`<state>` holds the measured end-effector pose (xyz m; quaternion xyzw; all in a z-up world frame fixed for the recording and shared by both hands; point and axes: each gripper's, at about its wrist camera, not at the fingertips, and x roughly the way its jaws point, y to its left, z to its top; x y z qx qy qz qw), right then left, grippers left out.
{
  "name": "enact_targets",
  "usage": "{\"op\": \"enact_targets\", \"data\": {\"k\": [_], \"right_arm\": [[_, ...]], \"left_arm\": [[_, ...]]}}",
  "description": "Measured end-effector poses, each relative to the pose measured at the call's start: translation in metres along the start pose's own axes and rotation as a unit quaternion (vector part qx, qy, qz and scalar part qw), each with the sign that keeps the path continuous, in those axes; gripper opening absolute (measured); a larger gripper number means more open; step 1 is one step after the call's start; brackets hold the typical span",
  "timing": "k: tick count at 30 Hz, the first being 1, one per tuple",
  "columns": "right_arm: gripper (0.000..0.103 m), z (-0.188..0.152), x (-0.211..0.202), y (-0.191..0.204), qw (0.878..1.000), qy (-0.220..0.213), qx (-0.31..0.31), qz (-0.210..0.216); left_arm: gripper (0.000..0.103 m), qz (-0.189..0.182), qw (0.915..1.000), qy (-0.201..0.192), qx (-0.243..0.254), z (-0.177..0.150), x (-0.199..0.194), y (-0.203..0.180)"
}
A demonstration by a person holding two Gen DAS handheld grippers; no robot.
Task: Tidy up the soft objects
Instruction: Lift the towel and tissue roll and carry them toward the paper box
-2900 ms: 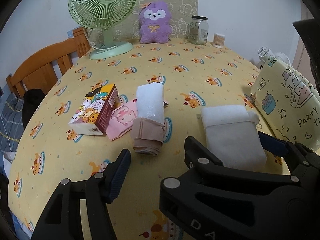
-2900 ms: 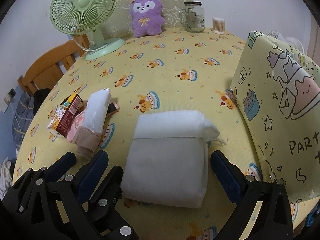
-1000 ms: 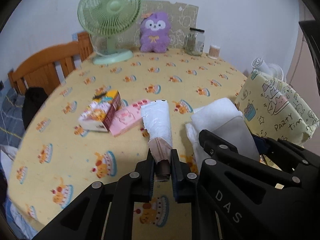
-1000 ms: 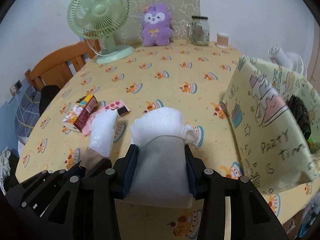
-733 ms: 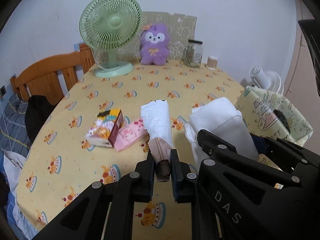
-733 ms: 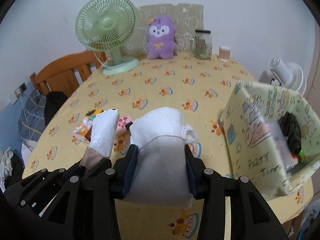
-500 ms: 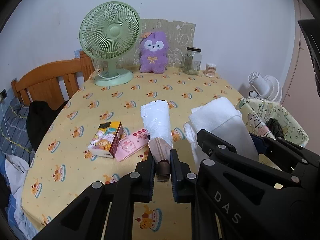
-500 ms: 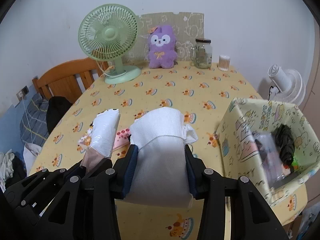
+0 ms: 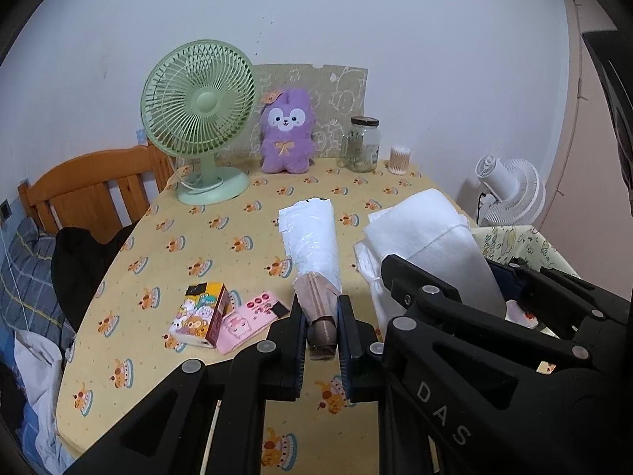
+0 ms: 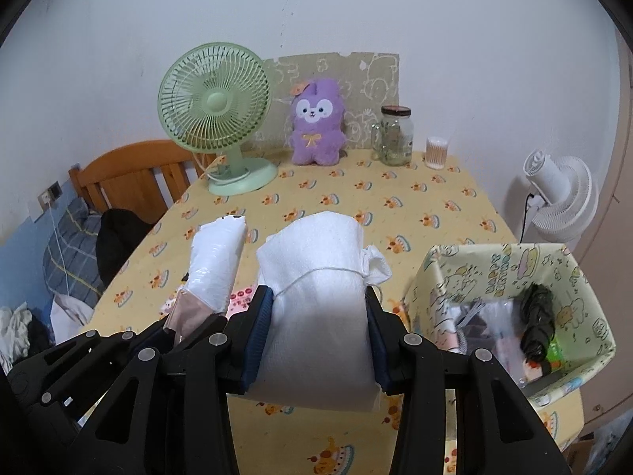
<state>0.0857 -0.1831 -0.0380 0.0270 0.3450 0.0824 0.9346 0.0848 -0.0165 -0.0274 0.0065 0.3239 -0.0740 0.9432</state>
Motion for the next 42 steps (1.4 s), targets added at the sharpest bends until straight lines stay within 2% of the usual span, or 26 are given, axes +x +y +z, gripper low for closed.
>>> {"op": "enact_targets", "data": {"k": [21,42], "right_arm": [[0.048,0.013,-0.025,-0.036,1.0,-0.018,0.013,-0.016],[0.048,0.029,-0.058,-0.084,0.998,-0.062,0.026,-0.017]], "left_arm": [[0.012,-0.017,0.9995,-0.016,0.02,0.017,-0.009,-0.037],[0.012,-0.02,0.9973,-0.052,0.047,0.043,-0.021,-0.089]]}}
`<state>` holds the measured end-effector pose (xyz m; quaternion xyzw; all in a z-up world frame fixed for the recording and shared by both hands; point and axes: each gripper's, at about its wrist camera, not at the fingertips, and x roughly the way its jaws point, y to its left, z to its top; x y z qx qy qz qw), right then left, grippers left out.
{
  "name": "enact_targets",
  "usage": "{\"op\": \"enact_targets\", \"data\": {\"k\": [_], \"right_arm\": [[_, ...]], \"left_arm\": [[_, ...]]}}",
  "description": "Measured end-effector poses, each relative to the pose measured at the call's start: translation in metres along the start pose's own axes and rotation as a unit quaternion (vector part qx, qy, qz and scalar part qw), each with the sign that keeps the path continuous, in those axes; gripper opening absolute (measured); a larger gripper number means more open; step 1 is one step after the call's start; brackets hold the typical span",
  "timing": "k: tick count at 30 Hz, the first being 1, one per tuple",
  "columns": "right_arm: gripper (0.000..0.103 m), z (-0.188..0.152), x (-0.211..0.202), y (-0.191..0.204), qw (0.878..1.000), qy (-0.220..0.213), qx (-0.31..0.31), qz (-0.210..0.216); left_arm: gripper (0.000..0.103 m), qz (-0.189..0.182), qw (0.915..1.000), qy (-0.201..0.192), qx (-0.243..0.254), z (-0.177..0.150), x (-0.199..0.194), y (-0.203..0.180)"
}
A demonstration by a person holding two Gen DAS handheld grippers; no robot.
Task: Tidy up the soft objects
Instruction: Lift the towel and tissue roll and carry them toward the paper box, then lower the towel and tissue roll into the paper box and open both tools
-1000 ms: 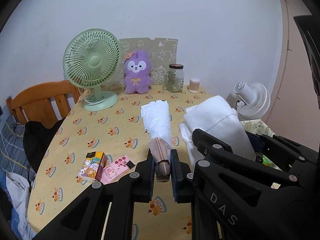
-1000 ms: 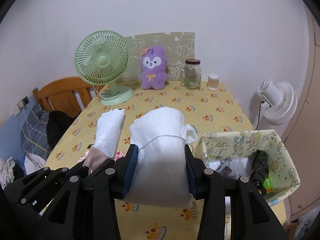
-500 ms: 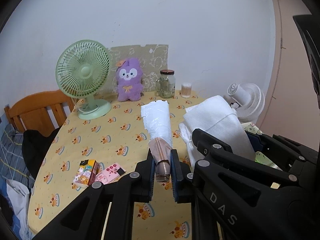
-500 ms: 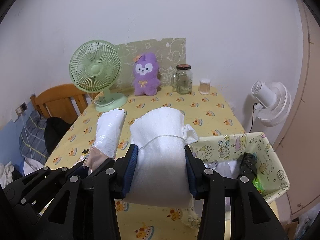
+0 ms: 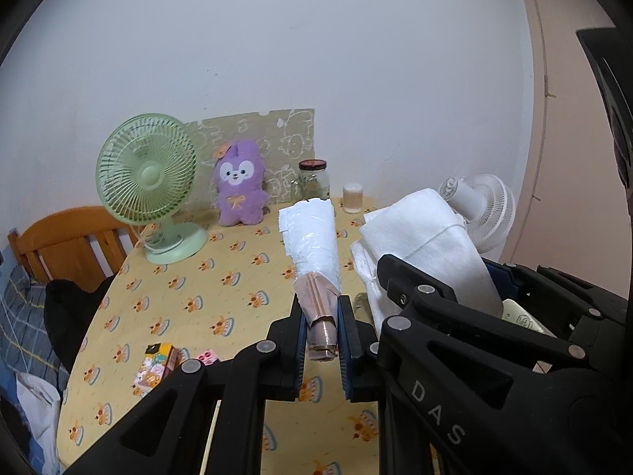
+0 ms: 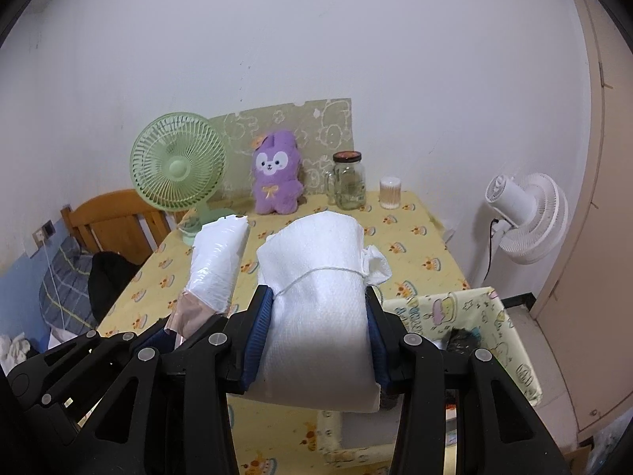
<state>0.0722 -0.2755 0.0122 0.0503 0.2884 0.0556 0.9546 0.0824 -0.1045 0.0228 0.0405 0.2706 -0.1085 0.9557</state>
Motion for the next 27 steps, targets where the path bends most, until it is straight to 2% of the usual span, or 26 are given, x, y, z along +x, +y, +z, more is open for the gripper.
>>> {"op": "enact_targets", "data": {"k": [14,27], "right_arm": [[0.048,0.004,-0.005,-0.046,1.0,0.0,0.014,-0.023],[0.048,-0.003,0.01,-0.086,0.999,0.013,0.029,-0.029]], "left_arm": [[0.012,-0.026,0.9996,0.005,0.012,0.008,0.017,-0.043],[0.013,-0.035,0.9989,0.022,0.022,0.005,0.042,-0.076]]}}
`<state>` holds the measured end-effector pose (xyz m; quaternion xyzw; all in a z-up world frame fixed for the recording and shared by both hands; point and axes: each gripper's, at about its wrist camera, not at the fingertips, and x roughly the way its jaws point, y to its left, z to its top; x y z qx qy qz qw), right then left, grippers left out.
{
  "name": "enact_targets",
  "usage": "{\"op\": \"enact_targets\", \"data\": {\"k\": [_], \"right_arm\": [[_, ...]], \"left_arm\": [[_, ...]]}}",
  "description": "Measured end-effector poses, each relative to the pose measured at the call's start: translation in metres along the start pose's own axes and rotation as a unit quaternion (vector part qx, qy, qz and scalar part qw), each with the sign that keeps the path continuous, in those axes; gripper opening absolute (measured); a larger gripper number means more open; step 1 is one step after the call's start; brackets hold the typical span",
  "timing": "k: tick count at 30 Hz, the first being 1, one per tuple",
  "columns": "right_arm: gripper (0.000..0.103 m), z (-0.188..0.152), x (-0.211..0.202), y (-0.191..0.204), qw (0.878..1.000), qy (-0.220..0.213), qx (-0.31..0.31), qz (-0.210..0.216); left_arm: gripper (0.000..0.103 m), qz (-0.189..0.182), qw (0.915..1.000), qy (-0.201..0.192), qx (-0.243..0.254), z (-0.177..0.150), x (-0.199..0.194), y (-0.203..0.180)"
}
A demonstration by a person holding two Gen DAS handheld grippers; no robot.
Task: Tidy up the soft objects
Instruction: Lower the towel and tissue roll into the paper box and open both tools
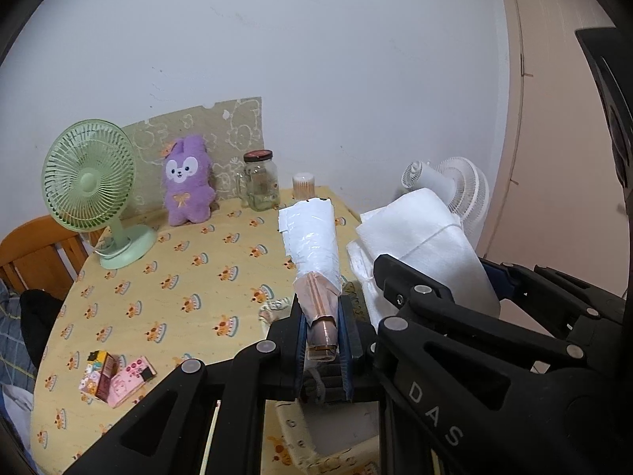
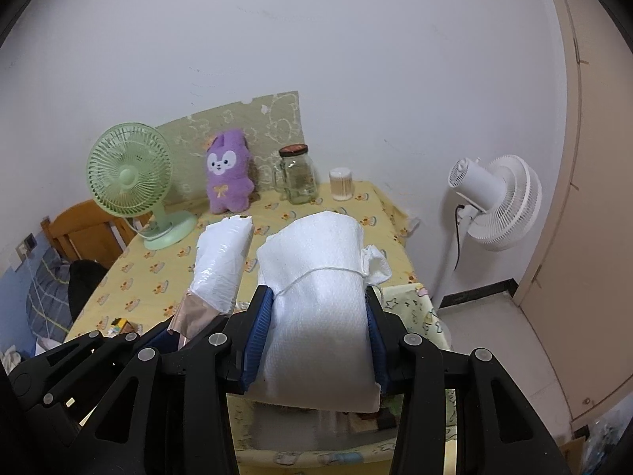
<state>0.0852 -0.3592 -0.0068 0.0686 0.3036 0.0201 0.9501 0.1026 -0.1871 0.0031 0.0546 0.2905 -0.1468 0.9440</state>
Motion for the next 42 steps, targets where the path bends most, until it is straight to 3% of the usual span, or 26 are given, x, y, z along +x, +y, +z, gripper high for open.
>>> {"op": "enact_targets", "data": {"k": [11,20,25,29,42], "right_arm": [[0.048,-0.01,0.022,-0.03,1.0,0.022,0.016,-0.009],[0.049,-0.024,0.039,-0.044,0.998,0.056,0.021,-0.023],[0.067,-0.035,0.049,-0.051,0.994,0.089,0.059,-0.029],[0.068,-0.042,0.056,-0.053,0.99,0.116,0.077,-0.028],[0.075,-0.048,0.044,-0.042,0.993,0.097,0.037,-0.053]], "left_arm": [[0.014,-0.012,0.9995,0.026,0.01,-0.006,0.027,-0.023],[0.032,-0.02,0.9977,0.064,0.003,-0.019,0.046,-0.031],[0.033,0.005,0.996,0.089,0.006,-0.026,0.053,-0.03],[0.033,0.004,0.9942,0.107,0.002,-0.032,0.057,-0.027],[0.037,0.003,0.995,0.1,0.0,-0.039,0.048,-0.022]]}}
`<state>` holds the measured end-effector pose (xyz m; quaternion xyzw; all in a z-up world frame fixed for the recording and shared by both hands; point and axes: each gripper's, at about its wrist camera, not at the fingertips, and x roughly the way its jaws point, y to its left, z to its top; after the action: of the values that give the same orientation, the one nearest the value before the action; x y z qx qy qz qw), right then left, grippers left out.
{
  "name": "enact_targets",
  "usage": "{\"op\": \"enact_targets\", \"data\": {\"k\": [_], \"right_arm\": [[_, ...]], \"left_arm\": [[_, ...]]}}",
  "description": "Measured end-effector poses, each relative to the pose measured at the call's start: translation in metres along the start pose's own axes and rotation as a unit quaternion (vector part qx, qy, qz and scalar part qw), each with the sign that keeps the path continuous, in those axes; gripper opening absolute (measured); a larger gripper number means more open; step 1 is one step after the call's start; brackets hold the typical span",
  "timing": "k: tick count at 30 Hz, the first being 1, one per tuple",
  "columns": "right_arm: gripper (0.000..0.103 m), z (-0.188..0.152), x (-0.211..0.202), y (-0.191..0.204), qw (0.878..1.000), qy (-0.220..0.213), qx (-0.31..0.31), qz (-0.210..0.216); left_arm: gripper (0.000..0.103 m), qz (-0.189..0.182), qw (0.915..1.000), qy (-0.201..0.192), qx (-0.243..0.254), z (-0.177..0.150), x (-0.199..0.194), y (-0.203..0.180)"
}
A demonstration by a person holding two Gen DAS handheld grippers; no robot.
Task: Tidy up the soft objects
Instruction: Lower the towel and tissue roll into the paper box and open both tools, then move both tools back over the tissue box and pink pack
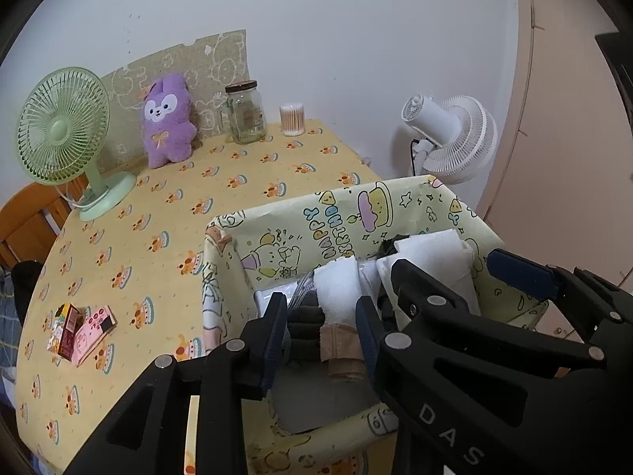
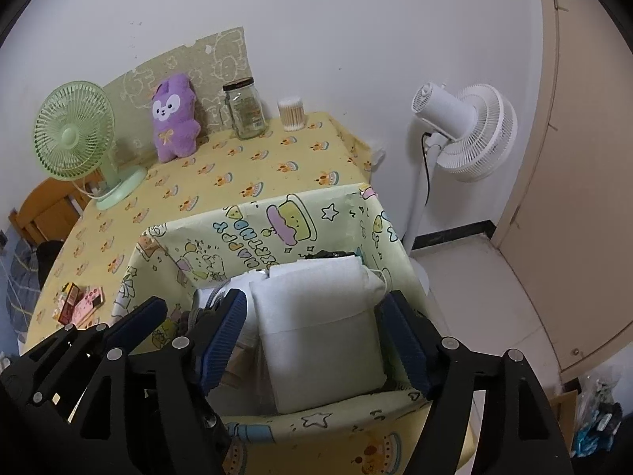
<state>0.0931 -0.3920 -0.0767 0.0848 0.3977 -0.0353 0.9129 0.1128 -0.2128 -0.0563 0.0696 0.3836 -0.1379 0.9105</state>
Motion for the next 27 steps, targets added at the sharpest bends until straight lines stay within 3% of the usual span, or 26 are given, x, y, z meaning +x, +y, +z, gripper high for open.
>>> {"op": "enact_targets", "data": {"k": [14,19,27], "right_arm": [[0.075,0.001,-0.03,0.026,1.0,-0.024,-0.018,-0.003],[0.075,0.004,-0.036,0.042,0.999,-0.012,-0.039,-0.009],[0.076,0.005,-0.058,0.067,0.998,-0.044,-0.039,-0.007]], "left_arm": [[0.037,0.0,0.9995,-0.031,-0.011,-0.003,-0.034,0.019],[0.037,-0.003,0.9993,-0.031,-0.02,-0.004,-0.043,0.032],[0.037,0.002,0.9981,-0.058,-0.021,-0.002,-0.067,0.054]]}}
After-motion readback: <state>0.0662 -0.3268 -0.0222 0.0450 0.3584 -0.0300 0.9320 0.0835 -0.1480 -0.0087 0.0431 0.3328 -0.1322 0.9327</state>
